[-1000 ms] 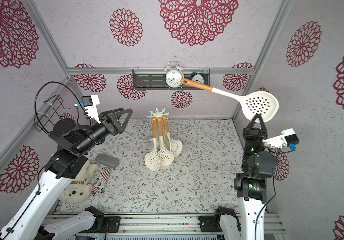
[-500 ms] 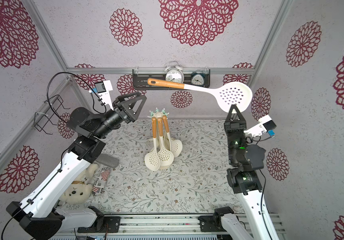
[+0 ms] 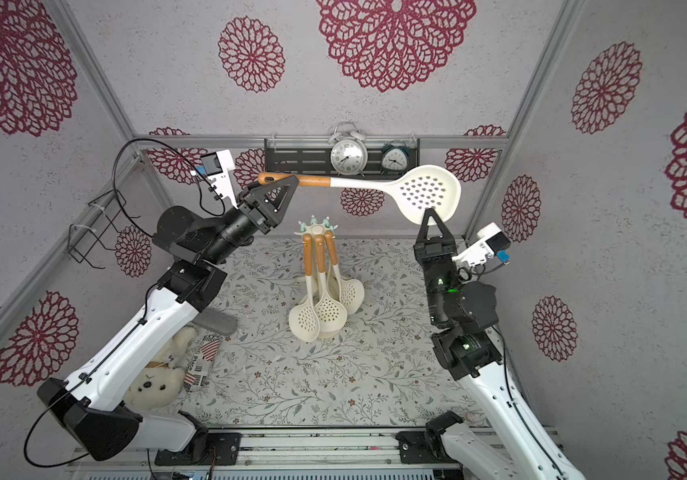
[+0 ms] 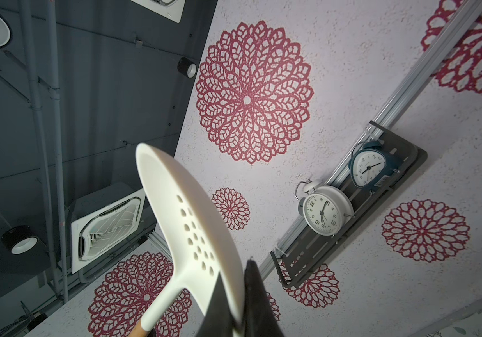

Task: Hang the skimmer on the kitchen utensil rack
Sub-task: Pick up the skimmer from the center of the board.

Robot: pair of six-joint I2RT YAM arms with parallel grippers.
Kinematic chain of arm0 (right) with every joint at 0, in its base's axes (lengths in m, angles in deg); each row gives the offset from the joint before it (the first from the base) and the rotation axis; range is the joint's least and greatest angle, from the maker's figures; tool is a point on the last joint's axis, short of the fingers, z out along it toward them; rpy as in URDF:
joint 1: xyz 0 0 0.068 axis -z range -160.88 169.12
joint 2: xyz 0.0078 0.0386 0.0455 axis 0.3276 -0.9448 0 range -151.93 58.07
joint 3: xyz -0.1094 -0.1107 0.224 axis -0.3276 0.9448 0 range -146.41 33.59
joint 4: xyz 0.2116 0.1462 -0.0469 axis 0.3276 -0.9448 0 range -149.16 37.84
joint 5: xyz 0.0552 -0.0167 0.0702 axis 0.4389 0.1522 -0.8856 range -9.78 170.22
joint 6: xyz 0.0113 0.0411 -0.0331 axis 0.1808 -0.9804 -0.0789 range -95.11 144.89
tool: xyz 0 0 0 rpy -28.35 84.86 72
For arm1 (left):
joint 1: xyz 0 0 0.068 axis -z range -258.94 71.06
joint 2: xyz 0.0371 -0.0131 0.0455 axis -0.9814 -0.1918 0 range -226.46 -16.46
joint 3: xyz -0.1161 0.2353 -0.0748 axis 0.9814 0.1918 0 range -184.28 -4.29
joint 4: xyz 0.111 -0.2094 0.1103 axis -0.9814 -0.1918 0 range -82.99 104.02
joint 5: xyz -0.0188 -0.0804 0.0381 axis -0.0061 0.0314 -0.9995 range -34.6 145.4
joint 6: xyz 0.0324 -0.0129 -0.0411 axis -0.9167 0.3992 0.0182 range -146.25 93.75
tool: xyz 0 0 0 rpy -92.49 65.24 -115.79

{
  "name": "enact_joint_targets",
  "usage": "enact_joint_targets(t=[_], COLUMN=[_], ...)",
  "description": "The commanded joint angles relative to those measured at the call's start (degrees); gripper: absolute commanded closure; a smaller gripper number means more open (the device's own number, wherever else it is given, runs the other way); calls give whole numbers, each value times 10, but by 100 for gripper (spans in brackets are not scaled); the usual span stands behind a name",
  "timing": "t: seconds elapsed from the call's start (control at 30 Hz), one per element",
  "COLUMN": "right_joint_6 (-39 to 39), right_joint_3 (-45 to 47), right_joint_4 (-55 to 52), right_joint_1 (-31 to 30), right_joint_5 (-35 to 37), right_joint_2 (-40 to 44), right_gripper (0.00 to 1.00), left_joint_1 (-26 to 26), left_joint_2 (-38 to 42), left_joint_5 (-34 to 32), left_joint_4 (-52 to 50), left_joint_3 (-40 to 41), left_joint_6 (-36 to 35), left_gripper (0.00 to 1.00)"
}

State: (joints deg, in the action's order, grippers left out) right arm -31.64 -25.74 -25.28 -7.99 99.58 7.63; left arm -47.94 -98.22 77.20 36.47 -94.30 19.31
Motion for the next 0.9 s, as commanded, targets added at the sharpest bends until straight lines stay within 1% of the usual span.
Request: enact_joint_targets(t=[0.0, 0.03, 0.13, 0.23, 0.27, 0.4, 0.43, 0.47, 0.53, 0.57, 0.6, 0.67, 0.73, 0.77, 0.87], right_joint_6=[8, 8, 7, 6, 6, 11, 21, 34, 83, 109, 131, 193, 251, 282, 364], right_joint_3=[1, 2, 7, 11, 11, 17, 19, 20, 17, 16, 17, 16, 8, 3, -11], right_joint_4=[59, 58, 59, 57, 57, 59, 62, 65, 60, 54, 50, 43, 21, 7, -29], right_joint_1=[-7, -9, -12, -14, -15, -16, -16, -15, -16, -15, -16, -15, -15, -15, -15], right_joint_5=[21, 21, 23, 23, 22, 17, 14, 11, 9, 14, 17, 19, 18, 16, 11], right_joint_2=[10, 10, 10, 10, 10, 12, 14, 15, 20, 25, 29, 40, 48, 51, 62], right_gripper=[100, 100, 100, 100, 100, 100, 94, 78, 41, 29, 22, 10, 3, 1, 1], left_joint_1=[2, 1, 0, -2, -4, -14, -17, -21, -27, -30, -32, -37, -41, -42, -48], left_joint_2=[7, 7, 10, 14, 14, 18, 18, 19, 23, 27, 31, 44, 60, 68, 89], left_joint_5=[1, 1, 1, -1, -1, 4, 8, 12, 23, 28, 33, 43, 50, 58, 83], left_joint_4=[37, 39, 42, 46, 47, 65, 70, 70, 57, 47, 37, 4, -42, -71, -166], left_joint_3=[0, 1, 2, 1, 2, 10, 12, 12, 11, 12, 10, 11, 9, 6, -9], left_joint_6=[9, 10, 14, 18, 20, 39, 45, 48, 48, 45, 41, 28, 8, -4, -44], left_gripper=[62, 69, 86, 99, 100, 100, 100, 100, 100, 100, 100, 100, 100, 100, 100])
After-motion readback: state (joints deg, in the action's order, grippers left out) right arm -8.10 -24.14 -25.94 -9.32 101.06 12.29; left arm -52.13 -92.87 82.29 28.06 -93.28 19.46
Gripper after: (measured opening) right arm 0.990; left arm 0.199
